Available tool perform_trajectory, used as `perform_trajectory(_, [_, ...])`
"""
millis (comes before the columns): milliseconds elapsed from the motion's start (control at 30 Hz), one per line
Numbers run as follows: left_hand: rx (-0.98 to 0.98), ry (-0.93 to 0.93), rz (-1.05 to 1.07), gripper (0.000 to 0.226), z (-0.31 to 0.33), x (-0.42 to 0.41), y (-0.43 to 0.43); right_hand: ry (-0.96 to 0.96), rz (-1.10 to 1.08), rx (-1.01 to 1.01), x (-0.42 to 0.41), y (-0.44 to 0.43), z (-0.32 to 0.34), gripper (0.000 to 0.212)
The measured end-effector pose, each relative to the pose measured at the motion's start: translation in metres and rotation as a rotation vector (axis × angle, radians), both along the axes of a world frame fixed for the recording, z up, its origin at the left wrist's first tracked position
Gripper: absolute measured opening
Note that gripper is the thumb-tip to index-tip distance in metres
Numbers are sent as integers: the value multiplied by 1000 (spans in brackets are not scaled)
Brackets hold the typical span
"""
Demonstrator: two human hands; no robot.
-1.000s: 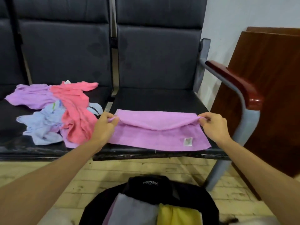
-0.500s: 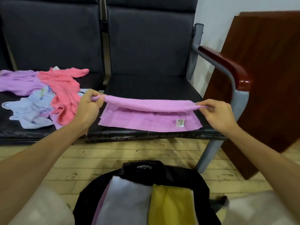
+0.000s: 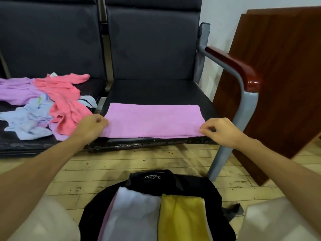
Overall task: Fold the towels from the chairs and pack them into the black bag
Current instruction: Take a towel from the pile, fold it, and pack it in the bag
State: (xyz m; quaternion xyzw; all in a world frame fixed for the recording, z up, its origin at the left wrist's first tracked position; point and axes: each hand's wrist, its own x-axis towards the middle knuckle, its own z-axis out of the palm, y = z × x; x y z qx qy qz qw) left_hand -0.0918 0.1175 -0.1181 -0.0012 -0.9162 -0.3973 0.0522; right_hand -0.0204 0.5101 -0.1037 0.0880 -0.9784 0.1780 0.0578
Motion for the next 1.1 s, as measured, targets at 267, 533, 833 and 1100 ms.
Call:
perform_trajectory(267, [-31,-40,125,38,-9,-20,10,64,-332,-43,-33,-15,-17,20])
perform_trajectory(533, [-113,-237,143,37,-7,-36,24,-191,-675,102,-54,-28,-14,50])
perform_trajectory(833, [986,-304,244,16,15,-17,34,-177,-713,-1107,-55,-41,4,30])
perform_trajectory(1100, [1021,-487,282,6,16,-7,19,-435,-717,-1317,-38,-35,8,14])
